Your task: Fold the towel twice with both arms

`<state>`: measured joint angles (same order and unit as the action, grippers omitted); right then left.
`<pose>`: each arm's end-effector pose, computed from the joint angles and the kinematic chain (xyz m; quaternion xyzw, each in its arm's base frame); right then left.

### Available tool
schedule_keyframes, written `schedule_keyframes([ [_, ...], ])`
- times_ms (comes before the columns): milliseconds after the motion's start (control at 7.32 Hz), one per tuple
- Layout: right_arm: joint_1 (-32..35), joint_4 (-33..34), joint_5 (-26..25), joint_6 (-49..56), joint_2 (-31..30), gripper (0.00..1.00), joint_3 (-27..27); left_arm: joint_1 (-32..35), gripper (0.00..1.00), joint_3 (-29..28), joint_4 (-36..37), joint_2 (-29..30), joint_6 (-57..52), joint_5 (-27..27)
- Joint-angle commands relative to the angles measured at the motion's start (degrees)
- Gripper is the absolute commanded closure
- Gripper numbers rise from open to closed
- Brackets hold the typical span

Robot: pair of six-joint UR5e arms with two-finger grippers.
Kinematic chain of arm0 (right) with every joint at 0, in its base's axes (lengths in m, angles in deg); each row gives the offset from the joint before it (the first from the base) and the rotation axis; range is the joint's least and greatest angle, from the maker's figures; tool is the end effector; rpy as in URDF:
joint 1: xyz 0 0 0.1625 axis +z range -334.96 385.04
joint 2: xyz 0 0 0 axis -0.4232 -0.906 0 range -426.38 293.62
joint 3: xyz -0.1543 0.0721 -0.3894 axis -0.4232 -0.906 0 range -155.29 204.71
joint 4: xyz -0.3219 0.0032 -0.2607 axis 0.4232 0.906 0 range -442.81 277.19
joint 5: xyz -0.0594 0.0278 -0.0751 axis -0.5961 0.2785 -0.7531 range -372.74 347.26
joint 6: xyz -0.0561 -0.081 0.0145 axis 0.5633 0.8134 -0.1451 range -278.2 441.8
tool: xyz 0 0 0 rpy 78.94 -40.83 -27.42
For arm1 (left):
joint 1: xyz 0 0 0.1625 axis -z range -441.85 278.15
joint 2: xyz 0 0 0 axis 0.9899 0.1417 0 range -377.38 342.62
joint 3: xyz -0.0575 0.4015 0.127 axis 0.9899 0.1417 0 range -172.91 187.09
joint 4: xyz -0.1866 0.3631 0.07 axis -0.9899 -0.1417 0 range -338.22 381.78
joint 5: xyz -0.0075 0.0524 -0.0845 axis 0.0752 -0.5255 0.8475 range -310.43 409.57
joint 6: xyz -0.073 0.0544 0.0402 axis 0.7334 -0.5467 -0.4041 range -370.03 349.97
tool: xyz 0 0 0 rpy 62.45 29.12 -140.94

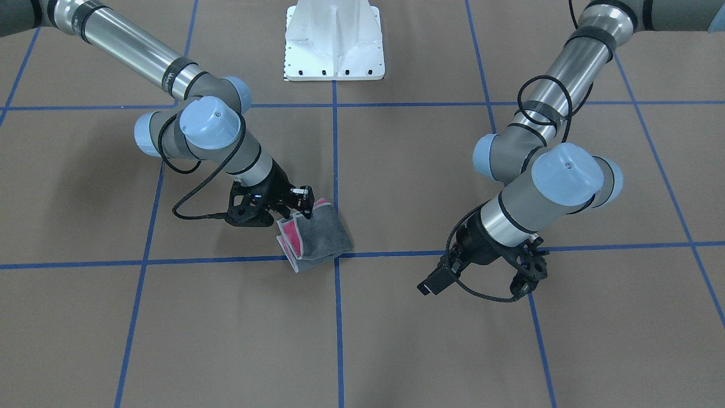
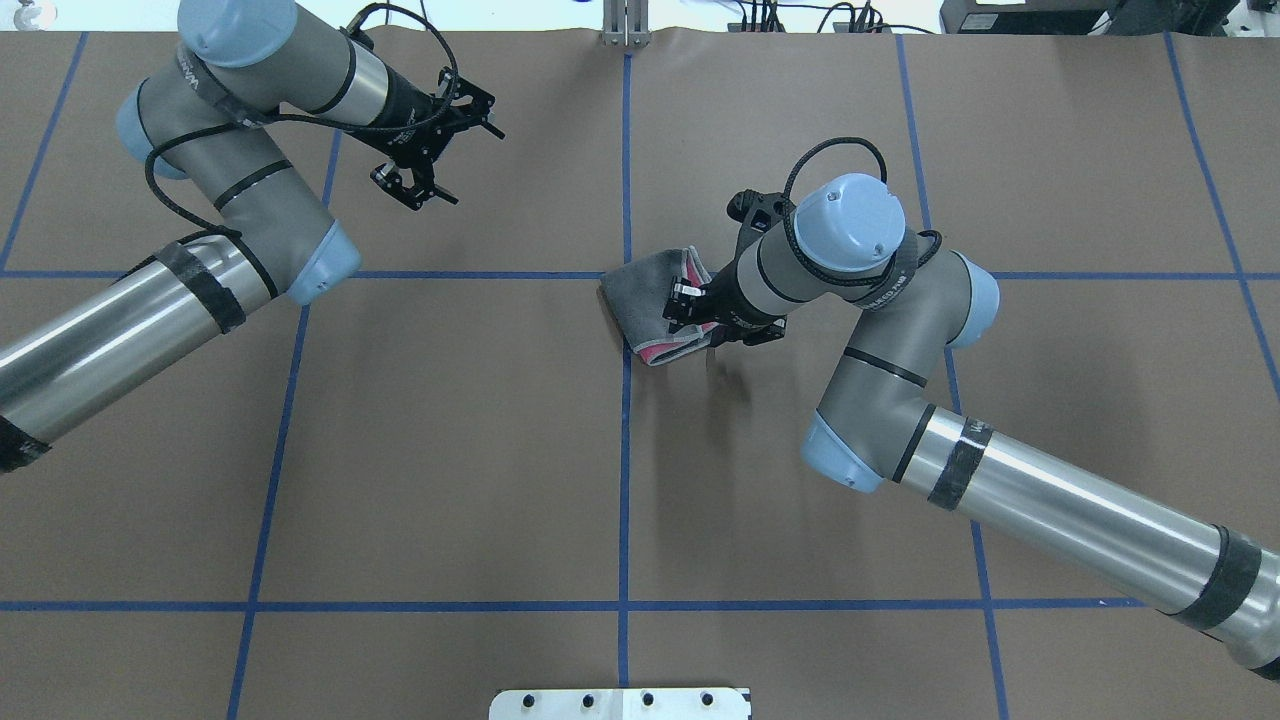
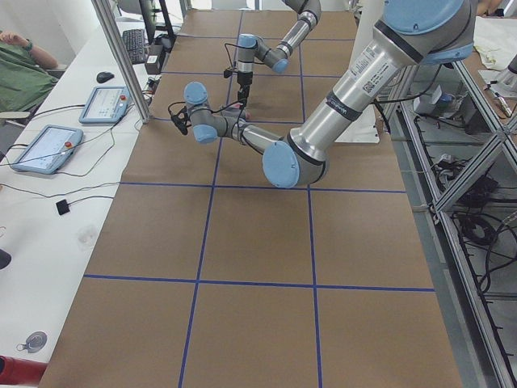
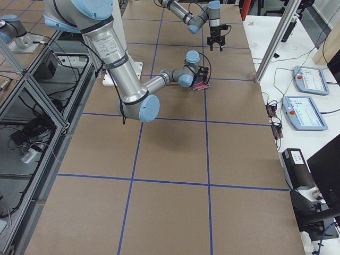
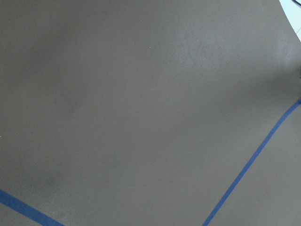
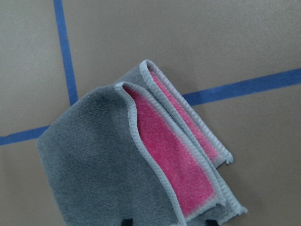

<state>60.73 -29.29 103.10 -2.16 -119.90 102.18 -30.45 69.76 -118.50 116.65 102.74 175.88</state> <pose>-0.5472 -0.5037 0.3026 -0.0059 -0.5271 0.1067 0.8431 0.4309 -0.6590 0.2950 -0.1221 0.5723 -0.3407 0.7358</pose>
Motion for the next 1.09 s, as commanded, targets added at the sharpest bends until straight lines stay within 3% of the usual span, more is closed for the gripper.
schedule_keyframes([
  [0, -0.01, 0.0, 0.0, -0.07, 0.0, 0.71, -0.3, -0.07, 0.0, 0.0, 0.0, -0.09, 0.0, -0.1],
  [137, 0.08, 0.0, 0.0, 0.02, 0.0, 0.85, -0.3, -0.07, 0.0, -0.09, 0.0, -0.09, 0.0, -0.1],
  [410, 0.17, -0.08, 0.09, 0.37, -0.18, 1.0, -0.3, -0.25, 0.0, -0.09, 0.0, -0.09, 0.0, -0.19],
  [956, 3.06, -0.52, 1.31, 2.03, -0.7, 1.0, 0.92, -0.25, 0.0, -0.09, 0.09, 0.0, 0.0, -0.27],
])
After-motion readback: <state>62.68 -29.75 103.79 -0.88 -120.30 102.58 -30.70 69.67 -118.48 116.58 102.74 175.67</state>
